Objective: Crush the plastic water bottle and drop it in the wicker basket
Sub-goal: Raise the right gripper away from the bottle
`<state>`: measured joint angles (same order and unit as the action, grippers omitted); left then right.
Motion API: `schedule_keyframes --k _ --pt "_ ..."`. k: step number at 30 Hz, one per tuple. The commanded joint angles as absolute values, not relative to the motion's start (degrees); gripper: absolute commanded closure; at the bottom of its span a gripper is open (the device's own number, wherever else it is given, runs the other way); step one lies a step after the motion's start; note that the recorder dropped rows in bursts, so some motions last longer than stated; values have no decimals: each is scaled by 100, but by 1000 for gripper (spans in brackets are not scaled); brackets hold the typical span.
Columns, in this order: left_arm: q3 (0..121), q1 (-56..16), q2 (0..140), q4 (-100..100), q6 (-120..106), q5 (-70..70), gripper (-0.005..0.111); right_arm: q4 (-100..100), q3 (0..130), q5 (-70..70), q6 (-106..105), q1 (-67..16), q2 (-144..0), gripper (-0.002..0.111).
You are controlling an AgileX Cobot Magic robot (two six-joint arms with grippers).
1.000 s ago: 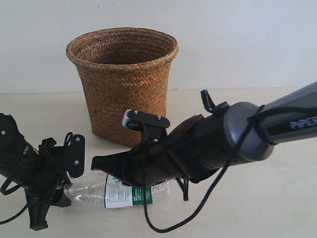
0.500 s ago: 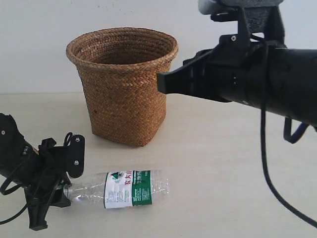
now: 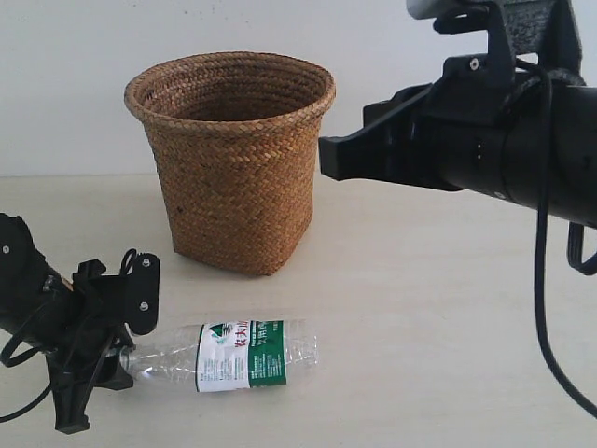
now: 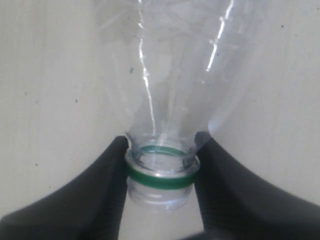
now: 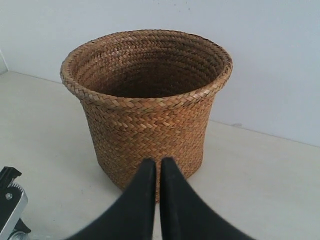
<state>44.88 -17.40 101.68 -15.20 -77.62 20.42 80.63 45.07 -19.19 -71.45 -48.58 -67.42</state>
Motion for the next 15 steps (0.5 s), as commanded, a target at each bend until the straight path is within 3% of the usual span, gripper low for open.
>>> schedule_keyframes --k 1,6,11,15 --pt "4482 -1784 10142 -1561 -7718 2036 103 8046 4498 -1822 -7184 -4851 -6700 108" --pt "4482 -1784 10142 -1603 -7653 2081 103 8046 4498 -1108 -7184 -4320 -6273 108" --pt "4482 -1784 10142 -1603 -7657 1886 103 8046 4498 -71 -7184 -2968 -5402 108" --pt "4482 -1784 10142 -1603 -7657 1778 103 8046 4498 -371 -7184 -1815 -4571 108"
